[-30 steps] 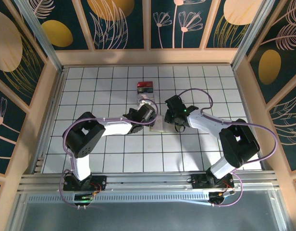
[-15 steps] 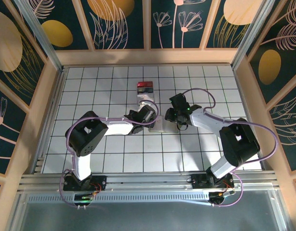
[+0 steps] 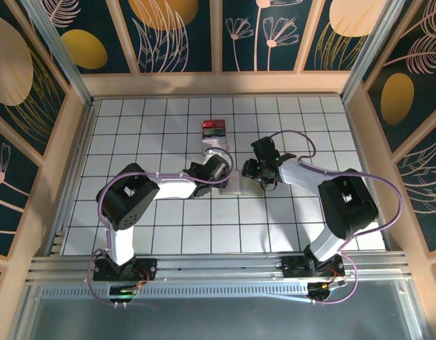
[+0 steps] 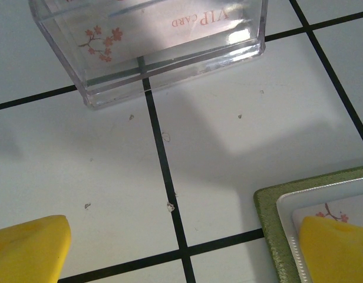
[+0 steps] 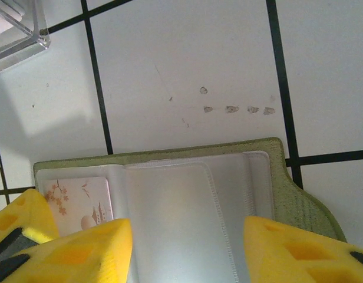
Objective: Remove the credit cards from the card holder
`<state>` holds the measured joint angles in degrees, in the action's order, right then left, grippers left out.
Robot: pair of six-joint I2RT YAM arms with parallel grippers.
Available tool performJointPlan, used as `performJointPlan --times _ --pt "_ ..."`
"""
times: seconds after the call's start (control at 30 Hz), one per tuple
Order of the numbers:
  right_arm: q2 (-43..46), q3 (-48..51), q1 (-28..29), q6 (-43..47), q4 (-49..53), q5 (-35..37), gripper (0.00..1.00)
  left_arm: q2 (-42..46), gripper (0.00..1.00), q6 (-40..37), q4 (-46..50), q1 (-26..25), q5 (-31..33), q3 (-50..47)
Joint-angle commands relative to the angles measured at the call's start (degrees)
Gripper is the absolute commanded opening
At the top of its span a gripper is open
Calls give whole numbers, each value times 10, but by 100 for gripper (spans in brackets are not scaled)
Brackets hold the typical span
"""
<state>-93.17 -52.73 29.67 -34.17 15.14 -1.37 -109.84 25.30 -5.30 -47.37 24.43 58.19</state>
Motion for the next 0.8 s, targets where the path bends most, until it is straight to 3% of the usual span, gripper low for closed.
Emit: performJointPlan --times 0.0,0.37,0.77 --pt "-1 9 -8 14 -4 6 55 -12 99 10 13 2 2 -7" --pt "-15 9 -8 20 -34 -47 47 -14 99 10 16 1 4 -1" --pt "22 5 -8 18 -41 -91 26 -19 99 10 17 2 2 5"
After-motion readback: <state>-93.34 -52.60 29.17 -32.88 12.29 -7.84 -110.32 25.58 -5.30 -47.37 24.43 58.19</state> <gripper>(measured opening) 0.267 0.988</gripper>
